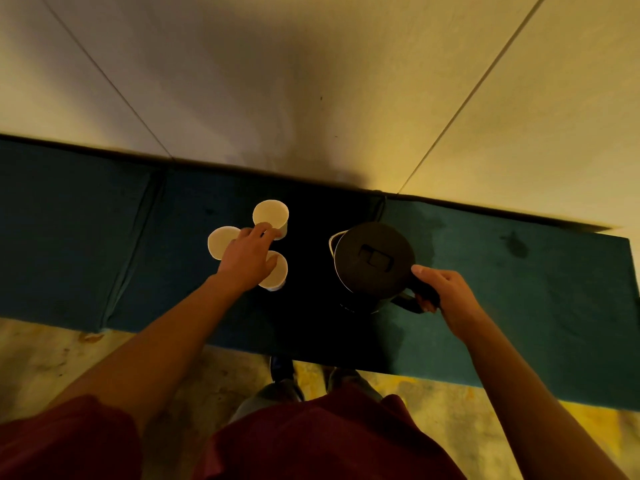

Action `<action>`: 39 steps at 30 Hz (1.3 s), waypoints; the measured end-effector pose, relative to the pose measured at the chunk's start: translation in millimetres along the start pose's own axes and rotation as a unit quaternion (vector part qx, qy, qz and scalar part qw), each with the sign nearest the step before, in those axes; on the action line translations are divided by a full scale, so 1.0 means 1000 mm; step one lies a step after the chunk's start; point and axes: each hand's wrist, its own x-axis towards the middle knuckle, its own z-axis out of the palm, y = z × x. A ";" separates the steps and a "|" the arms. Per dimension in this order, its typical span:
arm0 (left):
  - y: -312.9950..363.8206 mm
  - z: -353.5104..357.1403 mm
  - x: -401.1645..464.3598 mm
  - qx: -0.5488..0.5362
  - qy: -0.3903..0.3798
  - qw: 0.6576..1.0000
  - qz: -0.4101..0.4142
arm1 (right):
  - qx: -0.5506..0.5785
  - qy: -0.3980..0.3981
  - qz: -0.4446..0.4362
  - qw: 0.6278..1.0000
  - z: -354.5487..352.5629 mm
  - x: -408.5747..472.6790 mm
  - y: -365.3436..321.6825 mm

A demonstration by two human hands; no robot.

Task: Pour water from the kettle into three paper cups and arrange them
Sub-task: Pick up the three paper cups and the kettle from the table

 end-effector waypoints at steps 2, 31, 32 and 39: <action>-0.003 -0.003 0.009 0.016 -0.016 1.000 0.003 | -0.005 0.005 0.004 1.000 0.001 0.001 -0.004; -0.024 -0.037 -0.125 -0.166 0.081 0.941 -0.283 | 0.033 -0.084 -0.167 0.982 0.077 -0.017 -0.075; -0.022 -0.035 -0.132 -0.174 0.086 0.933 -0.304 | 0.017 -0.099 -0.180 0.978 0.079 -0.017 -0.080; -0.002 -0.028 -0.231 -0.158 0.158 0.872 -0.435 | -0.019 -0.264 -0.224 0.938 0.113 -0.024 -0.094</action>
